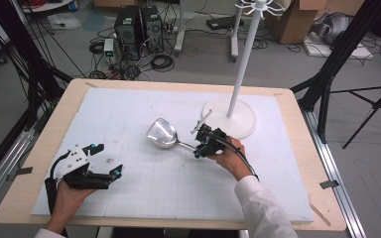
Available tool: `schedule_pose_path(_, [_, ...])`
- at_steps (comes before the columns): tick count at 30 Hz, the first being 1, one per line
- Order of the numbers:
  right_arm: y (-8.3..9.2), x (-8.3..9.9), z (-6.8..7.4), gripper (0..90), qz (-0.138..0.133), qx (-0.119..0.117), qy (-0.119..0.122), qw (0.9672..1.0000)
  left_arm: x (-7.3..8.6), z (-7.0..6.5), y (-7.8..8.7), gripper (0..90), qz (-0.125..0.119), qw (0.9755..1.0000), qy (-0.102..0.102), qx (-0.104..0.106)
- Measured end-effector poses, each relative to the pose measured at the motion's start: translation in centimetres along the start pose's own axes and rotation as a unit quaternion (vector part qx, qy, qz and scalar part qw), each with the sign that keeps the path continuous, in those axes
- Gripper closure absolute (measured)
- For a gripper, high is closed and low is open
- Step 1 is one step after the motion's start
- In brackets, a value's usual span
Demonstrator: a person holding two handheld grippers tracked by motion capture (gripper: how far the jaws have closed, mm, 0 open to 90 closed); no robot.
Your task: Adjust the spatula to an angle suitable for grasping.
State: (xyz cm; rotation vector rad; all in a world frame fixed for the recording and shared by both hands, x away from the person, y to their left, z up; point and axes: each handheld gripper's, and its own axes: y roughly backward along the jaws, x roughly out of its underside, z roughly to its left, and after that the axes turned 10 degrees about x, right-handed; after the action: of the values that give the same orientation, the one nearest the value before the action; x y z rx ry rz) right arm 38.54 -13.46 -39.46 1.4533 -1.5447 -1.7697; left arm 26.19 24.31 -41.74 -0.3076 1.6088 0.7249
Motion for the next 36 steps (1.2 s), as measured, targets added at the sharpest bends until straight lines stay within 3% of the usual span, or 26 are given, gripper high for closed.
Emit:
schedule_pose_path(10, [-0.3,-1.3,2.3,74.9,-0.010,-0.031,0.049,0.9982,0.0,0.1,0.2,5.2,-0.003,1.0000,0.000,-0.003])
schedule_pose_path(25, [-1.6,-3.1,5.8,74.9,-0.011,-0.075,0.108,0.9913,-0.1,0.0,0.4,5.2,-0.006,1.0000,0.000,-0.004])
schedule_pose_path(29, [-2.0,-3.5,6.6,74.8,-0.013,-0.083,0.129,0.9881,-0.1,0.0,0.4,5.2,-0.006,1.0000,0.000,-0.004])
schedule_pose_path(36, [-2.2,-4.0,7.6,74.8,-0.012,-0.091,0.142,0.9857,-0.1,0.0,0.4,5.2,-0.006,1.0000,-0.001,-0.005])
